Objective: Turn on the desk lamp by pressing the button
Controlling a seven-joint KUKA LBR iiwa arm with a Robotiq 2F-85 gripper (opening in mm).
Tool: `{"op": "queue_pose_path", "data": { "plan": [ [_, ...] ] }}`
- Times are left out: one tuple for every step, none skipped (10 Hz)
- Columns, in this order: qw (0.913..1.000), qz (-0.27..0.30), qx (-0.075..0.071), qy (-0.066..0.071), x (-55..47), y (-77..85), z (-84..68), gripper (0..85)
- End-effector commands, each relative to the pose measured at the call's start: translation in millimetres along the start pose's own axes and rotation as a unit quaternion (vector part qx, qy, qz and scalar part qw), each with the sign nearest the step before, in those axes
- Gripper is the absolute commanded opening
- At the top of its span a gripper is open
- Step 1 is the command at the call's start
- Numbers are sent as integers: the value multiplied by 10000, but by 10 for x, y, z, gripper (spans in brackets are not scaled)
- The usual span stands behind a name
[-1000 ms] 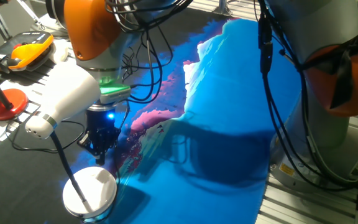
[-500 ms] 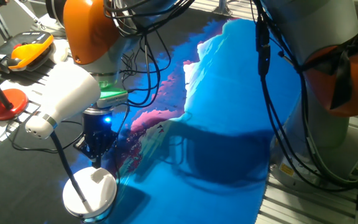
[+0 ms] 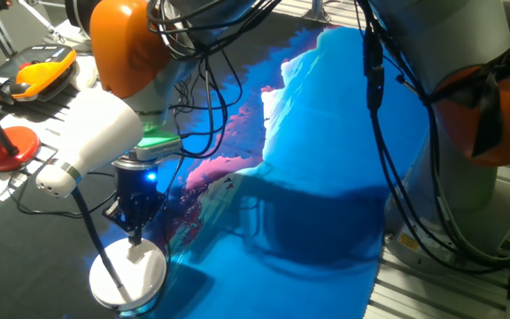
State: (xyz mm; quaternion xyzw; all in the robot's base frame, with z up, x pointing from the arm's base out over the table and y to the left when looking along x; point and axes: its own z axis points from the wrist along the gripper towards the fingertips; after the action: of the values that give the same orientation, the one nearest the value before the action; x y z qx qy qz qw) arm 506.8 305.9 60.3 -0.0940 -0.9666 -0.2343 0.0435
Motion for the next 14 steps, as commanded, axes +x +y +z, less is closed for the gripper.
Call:
{"op": "queue_pose_path", "data": {
  "plan": [
    [10000, -5, -7, -11, -11, 5, 18, 0],
    [10000, -5, -7, -11, -14, 11, 28, 0],
    [10000, -5, -7, -11, -11, 13, 31, 0],
    [10000, -5, -7, -11, -6, 17, 38, 0],
    [10000, 12, -17, -11, 3, 26, 44, 0],
    [10000, 20, -10, -13, 14, 38, 49, 0],
    [10000, 17, -10, -19, 16, 40, 51, 0],
    [10000, 17, -10, -19, 16, 42, 50, 0],
    [10000, 25, -11, -19, 20, 53, 53, 0],
    [10000, 34, -12, -20, 23, 61, 54, 0],
    [10000, 42, -13, -20, 24, 68, 55, 0],
    [10000, 42, -13, -20, 22, 70, 60, 0],
    [10000, 39, -21, -25, 19, 70, 70, 0],
    [10000, 37, -29, -30, 20, 74, 86, 0]
  ]
}}
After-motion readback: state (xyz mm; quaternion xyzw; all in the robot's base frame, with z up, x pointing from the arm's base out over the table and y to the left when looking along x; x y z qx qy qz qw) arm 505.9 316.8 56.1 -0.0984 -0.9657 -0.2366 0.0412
